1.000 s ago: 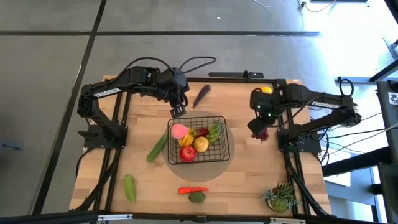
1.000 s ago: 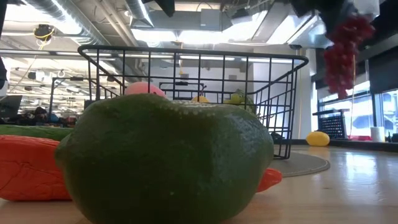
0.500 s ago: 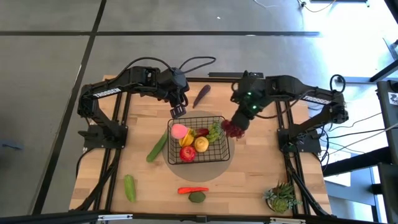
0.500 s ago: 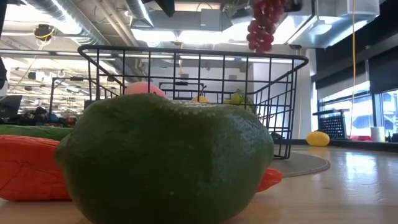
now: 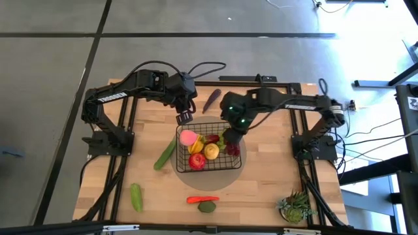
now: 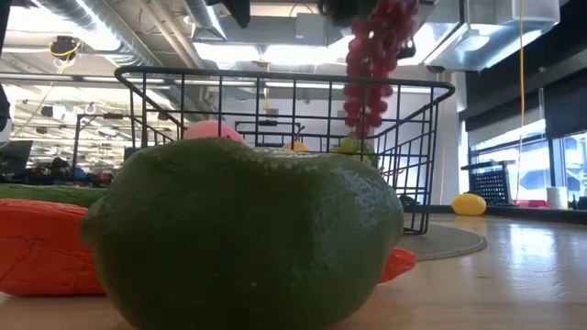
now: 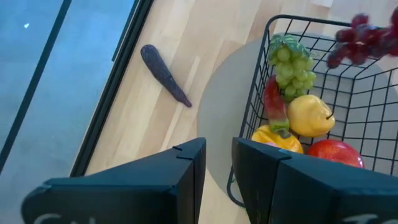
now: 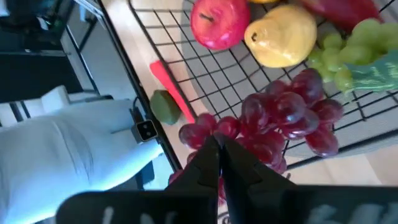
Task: Build produce basket
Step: Put the red grapes into the black wire basket
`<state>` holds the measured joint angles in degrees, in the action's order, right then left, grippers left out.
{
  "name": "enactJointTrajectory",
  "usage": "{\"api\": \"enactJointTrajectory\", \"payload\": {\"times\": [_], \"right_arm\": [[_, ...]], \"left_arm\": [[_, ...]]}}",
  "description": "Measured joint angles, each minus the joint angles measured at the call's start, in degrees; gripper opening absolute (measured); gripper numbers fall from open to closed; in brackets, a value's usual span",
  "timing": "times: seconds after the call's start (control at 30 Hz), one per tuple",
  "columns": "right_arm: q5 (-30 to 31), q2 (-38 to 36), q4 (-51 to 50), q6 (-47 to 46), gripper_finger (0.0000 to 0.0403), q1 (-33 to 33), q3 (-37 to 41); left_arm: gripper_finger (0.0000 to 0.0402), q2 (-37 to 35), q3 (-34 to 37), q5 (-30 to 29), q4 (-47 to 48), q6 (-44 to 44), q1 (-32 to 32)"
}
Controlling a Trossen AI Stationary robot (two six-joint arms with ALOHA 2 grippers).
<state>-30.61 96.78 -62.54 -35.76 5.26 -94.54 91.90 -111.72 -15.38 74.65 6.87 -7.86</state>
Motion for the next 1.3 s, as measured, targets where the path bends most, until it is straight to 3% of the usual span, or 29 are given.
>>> {"api": "enactJointTrajectory", "payload": {"times": [0.37, 0.9, 1.03, 1.3], "right_arm": [[-5.72, 6.95, -0.22, 1.6, 0.0, 0.0, 0.02], [-5.87, 14.3, -0.79, 7.84, 0.0, -0.15, 0.07], [-8.13, 14.33, -0.74, 9.64, 0.0, -0.24, 0.07], [-6.71, 14.33, -3.42, 12.94, 0.0, -0.26, 0.6]], "left_arm": [[0.0067, 0.0, 0.0, -0.63, 3.87, -2.57, -0.07], [0.0067, 0.0, 0.0, -0.63, 4.45, -3.01, -0.22], [0.0067, 0.0, 0.0, -0.64, 4.44, -3.02, -0.28], [0.0067, 0.0, 0.0, -0.64, 4.44, -3.02, -0.28]]}}
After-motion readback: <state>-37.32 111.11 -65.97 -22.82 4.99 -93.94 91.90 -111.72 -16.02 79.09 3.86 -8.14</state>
